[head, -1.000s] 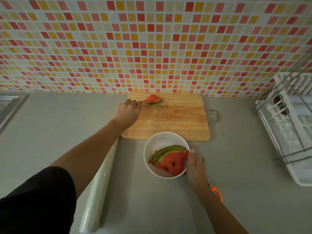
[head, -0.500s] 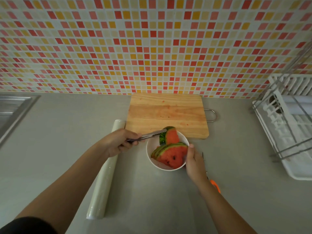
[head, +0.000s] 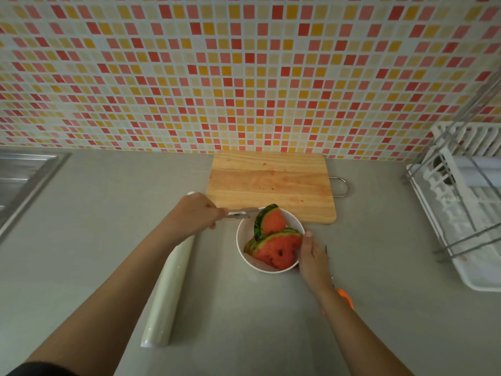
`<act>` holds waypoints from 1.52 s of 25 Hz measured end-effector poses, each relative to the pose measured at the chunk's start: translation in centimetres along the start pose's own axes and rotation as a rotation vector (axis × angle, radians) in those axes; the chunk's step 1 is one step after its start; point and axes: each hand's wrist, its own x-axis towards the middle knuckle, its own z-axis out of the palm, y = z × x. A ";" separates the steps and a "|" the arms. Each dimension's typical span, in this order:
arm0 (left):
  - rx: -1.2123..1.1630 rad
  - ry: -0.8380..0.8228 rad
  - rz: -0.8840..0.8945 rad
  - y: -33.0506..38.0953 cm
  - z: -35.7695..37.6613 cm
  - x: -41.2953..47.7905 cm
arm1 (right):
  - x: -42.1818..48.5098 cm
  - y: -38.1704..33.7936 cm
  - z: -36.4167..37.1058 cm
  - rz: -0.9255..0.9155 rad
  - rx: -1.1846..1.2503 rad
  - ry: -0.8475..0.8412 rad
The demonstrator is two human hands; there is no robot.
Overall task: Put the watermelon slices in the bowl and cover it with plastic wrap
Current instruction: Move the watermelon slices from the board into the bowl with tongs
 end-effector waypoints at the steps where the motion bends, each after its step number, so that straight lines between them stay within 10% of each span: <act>1: -0.017 -0.006 0.005 0.2 0.2 0.0 | 0.0 0.0 0.0 -0.001 0.003 -0.002; 17: -0.390 -0.477 -0.285 -1.4 0.1 1.6 | -0.2 -0.5 -0.2 0.025 -0.028 -0.036; 28: 0.171 -0.059 0.180 1.2 -1.1 -2.2 | -0.1 -0.2 0.0 0.001 0.031 -0.023; 33: 0.165 -0.173 0.168 1.1 -0.9 -4.6 | -0.1 -0.1 0.0 -0.006 0.035 -0.017; 38: 0.155 0.147 0.223 0.9 0.0 -3.6 | 0.2 0.2 0.0 0.001 0.031 -0.025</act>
